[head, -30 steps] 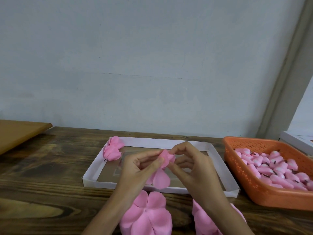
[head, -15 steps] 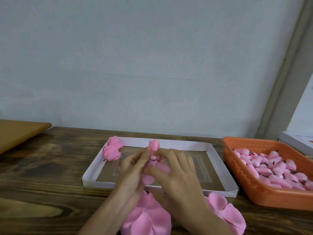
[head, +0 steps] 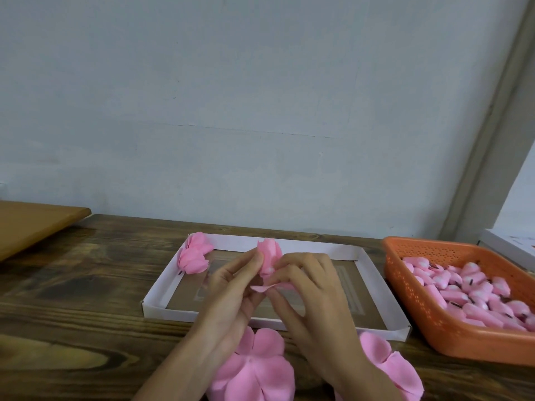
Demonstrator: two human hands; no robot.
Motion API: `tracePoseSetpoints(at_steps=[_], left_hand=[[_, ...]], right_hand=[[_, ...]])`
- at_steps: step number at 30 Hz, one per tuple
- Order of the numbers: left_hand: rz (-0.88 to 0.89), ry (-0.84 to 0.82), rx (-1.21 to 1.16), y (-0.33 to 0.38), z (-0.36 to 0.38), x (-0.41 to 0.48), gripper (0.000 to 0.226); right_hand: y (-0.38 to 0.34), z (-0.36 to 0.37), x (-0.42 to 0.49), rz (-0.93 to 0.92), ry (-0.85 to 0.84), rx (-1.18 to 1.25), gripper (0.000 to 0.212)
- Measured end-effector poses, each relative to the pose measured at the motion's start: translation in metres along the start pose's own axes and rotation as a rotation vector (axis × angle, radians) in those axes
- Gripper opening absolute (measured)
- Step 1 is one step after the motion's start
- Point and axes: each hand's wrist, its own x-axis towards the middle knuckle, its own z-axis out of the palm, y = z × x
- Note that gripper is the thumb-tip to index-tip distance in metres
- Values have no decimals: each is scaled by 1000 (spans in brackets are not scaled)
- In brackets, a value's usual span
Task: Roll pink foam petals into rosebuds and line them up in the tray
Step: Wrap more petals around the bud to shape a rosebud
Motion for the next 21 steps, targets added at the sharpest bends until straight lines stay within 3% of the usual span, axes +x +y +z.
tracePoseSetpoints(at_steps=[7, 14, 21], left_hand=[[23, -103, 42, -4, 2, -4, 24], [28, -181, 75, -8, 4, -6, 37], [84, -223, 107, -8, 3, -8, 43]], right_hand=[[-9, -5, 2, 201, 69, 204, 4], [-7, -8, 2, 360, 118, 204, 15], [-6, -9, 3, 389, 166, 137, 17]])
